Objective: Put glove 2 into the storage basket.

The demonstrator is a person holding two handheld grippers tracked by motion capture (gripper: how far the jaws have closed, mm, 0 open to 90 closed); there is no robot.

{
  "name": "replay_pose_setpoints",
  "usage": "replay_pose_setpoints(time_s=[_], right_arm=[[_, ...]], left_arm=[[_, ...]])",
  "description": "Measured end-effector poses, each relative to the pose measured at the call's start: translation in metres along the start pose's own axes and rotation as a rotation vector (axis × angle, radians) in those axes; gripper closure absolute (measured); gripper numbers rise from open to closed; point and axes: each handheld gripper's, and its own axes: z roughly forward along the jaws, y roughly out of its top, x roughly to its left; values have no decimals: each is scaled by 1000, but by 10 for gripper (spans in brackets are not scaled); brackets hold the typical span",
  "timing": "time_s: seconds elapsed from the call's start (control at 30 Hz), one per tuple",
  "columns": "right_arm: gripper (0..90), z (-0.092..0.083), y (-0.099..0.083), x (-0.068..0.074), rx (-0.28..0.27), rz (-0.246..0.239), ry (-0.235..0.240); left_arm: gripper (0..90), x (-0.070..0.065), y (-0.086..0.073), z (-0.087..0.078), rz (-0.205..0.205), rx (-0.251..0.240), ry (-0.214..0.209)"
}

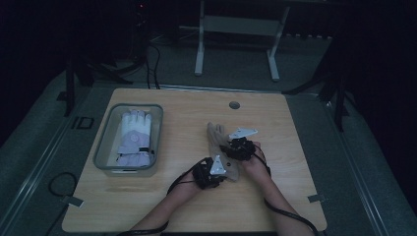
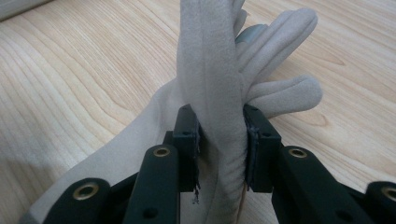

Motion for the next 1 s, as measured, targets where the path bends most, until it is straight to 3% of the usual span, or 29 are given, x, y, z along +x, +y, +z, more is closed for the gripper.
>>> replay_pose_setpoints(time_s=[0.17, 0.37, 0.67, 1.0], right_arm=[[710, -5, 6, -1, -13, 16, 23], [710, -9, 17, 6, -16, -7, 39], [710, -18, 33, 13, -54, 6, 77], [710, -28, 52, 20, -70, -7, 69]], left_arm=[[810, -1, 3, -4, 4, 24, -6], [814, 2, 2, -12, 23, 55, -9], [815, 4, 7, -37, 37, 51, 2], [815, 8, 14, -62, 48, 44, 17]])
